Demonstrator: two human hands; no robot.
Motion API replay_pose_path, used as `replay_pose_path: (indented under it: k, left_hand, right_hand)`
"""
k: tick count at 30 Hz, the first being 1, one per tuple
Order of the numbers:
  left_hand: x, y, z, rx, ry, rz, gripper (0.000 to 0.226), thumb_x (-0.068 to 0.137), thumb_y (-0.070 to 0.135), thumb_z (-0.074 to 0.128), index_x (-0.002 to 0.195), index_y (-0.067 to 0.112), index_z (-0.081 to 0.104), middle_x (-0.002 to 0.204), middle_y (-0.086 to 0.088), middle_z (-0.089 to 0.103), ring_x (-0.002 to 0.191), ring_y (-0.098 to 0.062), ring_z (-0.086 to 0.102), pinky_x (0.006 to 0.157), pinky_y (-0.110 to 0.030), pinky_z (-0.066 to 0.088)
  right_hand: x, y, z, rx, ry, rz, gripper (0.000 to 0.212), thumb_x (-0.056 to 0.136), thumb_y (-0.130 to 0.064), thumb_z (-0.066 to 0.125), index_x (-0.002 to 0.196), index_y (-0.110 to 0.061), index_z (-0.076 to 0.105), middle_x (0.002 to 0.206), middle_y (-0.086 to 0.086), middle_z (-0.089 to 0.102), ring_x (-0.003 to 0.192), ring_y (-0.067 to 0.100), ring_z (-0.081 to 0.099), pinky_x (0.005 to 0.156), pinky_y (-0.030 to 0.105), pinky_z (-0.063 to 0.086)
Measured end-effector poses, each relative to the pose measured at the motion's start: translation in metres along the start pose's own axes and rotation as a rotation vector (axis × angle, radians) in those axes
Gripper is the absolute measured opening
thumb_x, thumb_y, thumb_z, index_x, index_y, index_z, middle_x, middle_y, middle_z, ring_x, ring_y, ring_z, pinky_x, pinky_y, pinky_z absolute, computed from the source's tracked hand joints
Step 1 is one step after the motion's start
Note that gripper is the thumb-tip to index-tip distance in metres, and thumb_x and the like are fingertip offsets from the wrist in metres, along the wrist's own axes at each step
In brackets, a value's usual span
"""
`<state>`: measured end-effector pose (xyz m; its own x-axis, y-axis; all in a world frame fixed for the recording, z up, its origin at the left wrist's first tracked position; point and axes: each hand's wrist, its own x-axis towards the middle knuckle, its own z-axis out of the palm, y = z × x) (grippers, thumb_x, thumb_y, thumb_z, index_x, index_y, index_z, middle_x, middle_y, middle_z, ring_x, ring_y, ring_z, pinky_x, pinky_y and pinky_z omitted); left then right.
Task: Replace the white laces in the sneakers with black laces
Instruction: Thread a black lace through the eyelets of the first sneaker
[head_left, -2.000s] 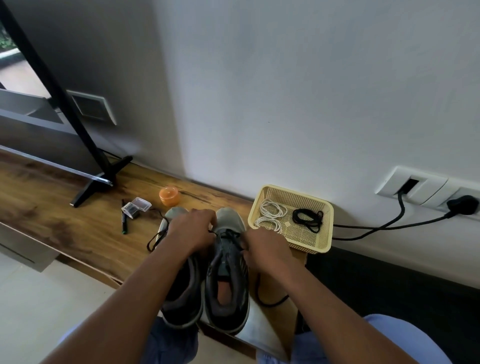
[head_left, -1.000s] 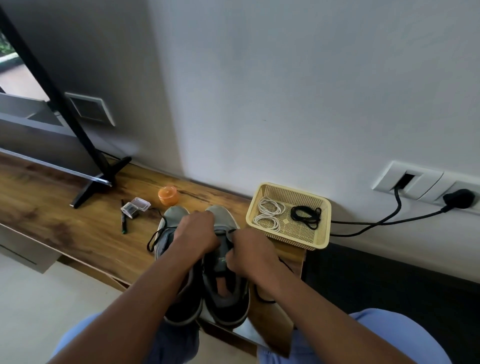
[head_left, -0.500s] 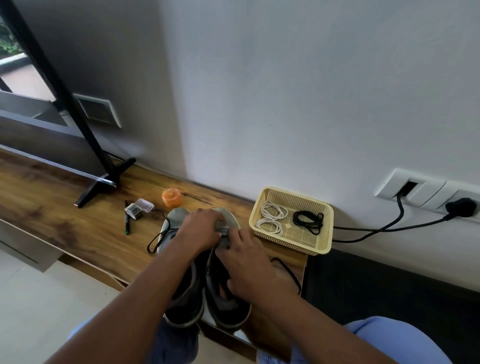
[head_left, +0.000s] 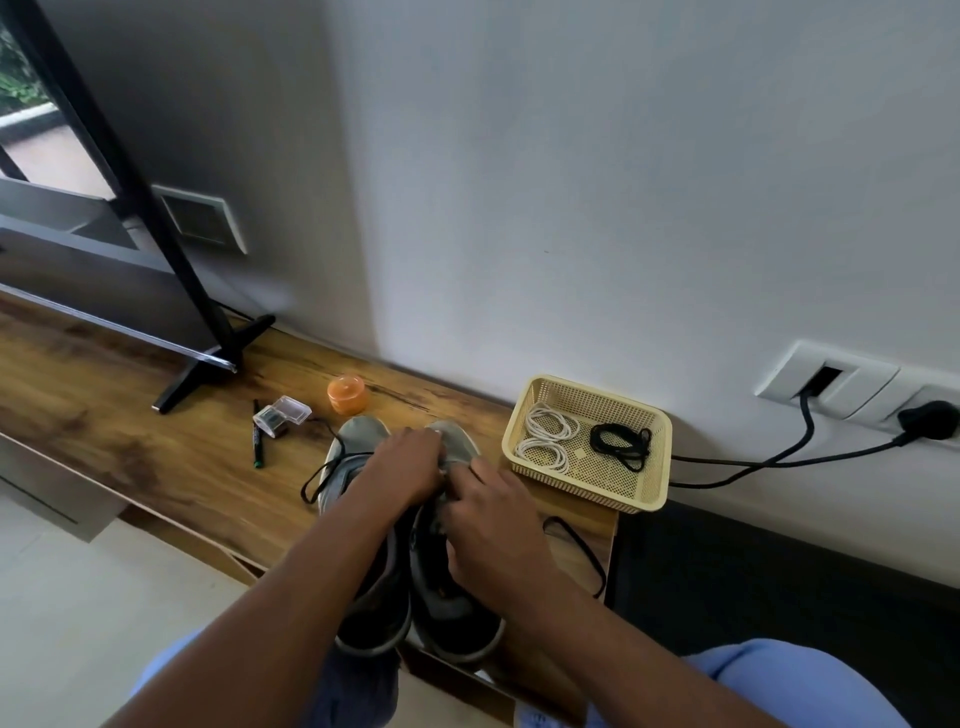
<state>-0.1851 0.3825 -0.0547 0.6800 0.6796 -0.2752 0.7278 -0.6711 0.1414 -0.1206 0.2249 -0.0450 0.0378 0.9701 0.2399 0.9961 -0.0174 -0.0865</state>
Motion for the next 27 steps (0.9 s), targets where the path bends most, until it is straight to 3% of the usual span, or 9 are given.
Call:
replay_pose_path:
  k: [3, 5, 8, 10, 12, 16, 20, 24, 27]
  left_hand:
    - [-0.002, -0.002, -0.003, -0.046, 0.022, 0.01, 0.015, 0.098, 0.029, 0.059, 0.106, 0.018, 0.066, 0.113, -0.009, 0.069, 0.11, -0.03, 0.064, 0.08, -0.034, 0.043]
    - [-0.006, -0.004, -0.007, -0.102, 0.078, 0.007, 0.027, 0.094, 0.035, 0.066, 0.115, 0.018, 0.069, 0.119, -0.007, 0.071, 0.114, -0.03, 0.065, 0.088, -0.035, 0.046]
    - [-0.021, -0.007, -0.019, -0.153, 0.221, -0.055, 0.034, 0.092, 0.039, 0.071, 0.123, 0.026, 0.074, 0.125, -0.003, 0.074, 0.117, -0.027, 0.066, 0.095, -0.035, 0.049]
    - [-0.03, -0.009, -0.025, -0.192, 0.271, -0.088, 0.03, 0.09, 0.04, 0.073, 0.116, 0.028, 0.079, 0.118, 0.0, 0.077, 0.114, -0.024, 0.069, 0.095, -0.034, 0.051]
    - [-0.041, -0.008, -0.029, -0.182, 0.259, -0.093, 0.022, 0.088, 0.042, 0.075, 0.101, 0.026, 0.083, 0.1, 0.002, 0.079, 0.102, -0.022, 0.071, 0.084, -0.031, 0.052]
    - [-0.056, 0.002, -0.022, -0.14, 0.133, -0.152, 0.034, 0.082, 0.053, 0.078, 0.098, 0.023, 0.075, 0.092, 0.001, 0.071, 0.096, -0.022, 0.066, 0.083, -0.034, 0.054]
    - [-0.064, 0.014, -0.015, -0.11, 0.119, -0.177, 0.037, 0.083, 0.043, 0.077, 0.108, 0.018, 0.063, 0.105, -0.005, 0.068, 0.1, -0.028, 0.065, 0.08, -0.034, 0.053]
    - [-0.068, 0.023, -0.016, -0.052, 0.143, -0.178, 0.025, 0.085, 0.03, 0.074, 0.104, 0.016, 0.065, 0.099, -0.007, 0.069, 0.092, -0.027, 0.068, 0.074, -0.032, 0.053]
    - [-0.068, 0.023, -0.017, -0.064, 0.151, -0.177, 0.024, 0.084, 0.032, 0.075, 0.099, 0.017, 0.065, 0.096, -0.006, 0.07, 0.088, -0.025, 0.068, 0.075, -0.034, 0.057]
  right_hand:
    - [0.001, 0.004, -0.007, 0.037, -0.055, -0.009, 0.01, 0.08, -0.029, 0.064, 0.081, -0.021, 0.07, 0.097, 0.001, 0.056, 0.094, 0.024, 0.054, 0.068, 0.035, 0.04]
    - [0.003, 0.013, -0.022, 0.163, -0.052, 0.074, 0.022, 0.085, -0.039, 0.059, 0.097, -0.024, 0.07, 0.1, -0.001, 0.057, 0.091, 0.022, 0.058, 0.069, 0.034, 0.05]
    - [0.002, 0.037, -0.042, 0.287, -0.034, 0.259, 0.023, 0.089, -0.034, 0.058, 0.107, -0.027, 0.07, 0.102, -0.004, 0.066, 0.09, 0.021, 0.065, 0.073, 0.037, 0.056]
    - [-0.004, 0.055, -0.046, 0.196, -0.156, 0.35, 0.015, 0.091, -0.025, 0.06, 0.101, -0.023, 0.07, 0.102, -0.001, 0.069, 0.095, 0.026, 0.067, 0.072, 0.034, 0.052]
    - [-0.014, 0.065, -0.04, 0.116, -0.369, 0.398, 0.015, 0.09, -0.021, 0.064, 0.103, -0.024, 0.07, 0.107, 0.003, 0.068, 0.102, 0.029, 0.067, 0.075, 0.032, 0.05]
    - [-0.035, 0.061, -0.014, 0.053, -0.619, 0.308, 0.026, 0.09, -0.024, 0.065, 0.116, -0.027, 0.067, 0.117, 0.002, 0.067, 0.108, 0.027, 0.065, 0.086, 0.038, 0.057]
    - [-0.043, 0.061, -0.002, 0.048, -0.579, 0.303, 0.023, 0.089, -0.025, 0.065, 0.112, -0.024, 0.066, 0.111, 0.002, 0.066, 0.101, 0.025, 0.065, 0.082, 0.042, 0.06]
    - [-0.042, 0.07, 0.0, 0.103, -0.582, 0.387, 0.021, 0.088, -0.018, 0.067, 0.109, -0.023, 0.069, 0.112, 0.002, 0.065, 0.101, 0.023, 0.064, 0.086, 0.042, 0.061]
    - [-0.044, 0.073, 0.002, 0.149, -0.465, 0.475, 0.022, 0.088, -0.015, 0.065, 0.109, -0.023, 0.069, 0.11, 0.001, 0.066, 0.1, 0.023, 0.065, 0.083, 0.039, 0.061]
